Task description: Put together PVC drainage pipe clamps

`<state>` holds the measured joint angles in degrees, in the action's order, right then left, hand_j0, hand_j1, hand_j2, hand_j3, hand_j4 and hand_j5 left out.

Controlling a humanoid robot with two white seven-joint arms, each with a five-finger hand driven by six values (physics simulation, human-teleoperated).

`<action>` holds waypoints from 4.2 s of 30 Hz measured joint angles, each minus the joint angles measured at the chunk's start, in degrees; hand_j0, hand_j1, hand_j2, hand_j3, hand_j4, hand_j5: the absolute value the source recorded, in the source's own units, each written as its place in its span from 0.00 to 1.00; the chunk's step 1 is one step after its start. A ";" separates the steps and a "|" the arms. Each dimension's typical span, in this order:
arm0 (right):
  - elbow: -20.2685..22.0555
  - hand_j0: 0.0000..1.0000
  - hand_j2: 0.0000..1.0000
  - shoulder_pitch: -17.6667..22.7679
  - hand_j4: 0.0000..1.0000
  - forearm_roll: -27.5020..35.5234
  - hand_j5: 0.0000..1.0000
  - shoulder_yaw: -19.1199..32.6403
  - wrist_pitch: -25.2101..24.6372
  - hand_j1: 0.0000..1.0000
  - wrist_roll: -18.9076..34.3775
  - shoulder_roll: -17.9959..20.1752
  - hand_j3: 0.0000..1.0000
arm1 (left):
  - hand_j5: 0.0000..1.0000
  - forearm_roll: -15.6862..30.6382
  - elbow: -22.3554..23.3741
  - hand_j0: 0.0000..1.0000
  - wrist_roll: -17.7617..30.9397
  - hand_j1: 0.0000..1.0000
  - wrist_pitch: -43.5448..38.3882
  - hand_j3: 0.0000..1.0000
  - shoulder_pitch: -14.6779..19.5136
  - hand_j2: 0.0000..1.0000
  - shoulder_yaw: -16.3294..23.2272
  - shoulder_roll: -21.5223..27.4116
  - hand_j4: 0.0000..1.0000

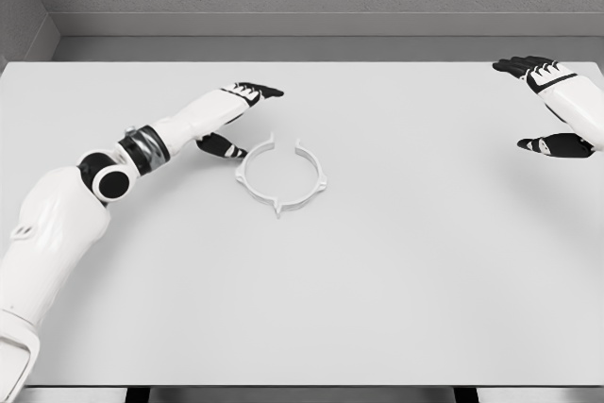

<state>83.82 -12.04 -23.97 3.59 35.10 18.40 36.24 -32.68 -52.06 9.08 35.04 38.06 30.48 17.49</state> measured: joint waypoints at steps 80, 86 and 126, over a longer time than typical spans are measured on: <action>0.16 1.00 1.00 0.09 1.00 1.76 1.00 -0.07 0.00 1.00 -0.09 0.01 1.00 | 1.00 -0.90 -13.46 1.00 -0.01 1.00 0.00 1.00 -7.30 1.00 0.23 5.96 1.00; 0.17 1.00 1.00 0.09 1.00 1.76 1.00 -0.08 0.00 1.00 -0.09 0.01 1.00 | 1.00 -0.94 -13.53 1.00 0.01 1.00 0.00 1.00 -7.38 1.00 0.22 5.27 1.00; 0.11 1.00 1.00 0.26 1.00 2.80 1.00 -0.08 0.00 1.00 -0.09 0.05 1.00 | 1.00 0.11 0.96 1.00 -0.40 1.00 0.01 1.00 0.70 1.00 -6.12 23.81 1.00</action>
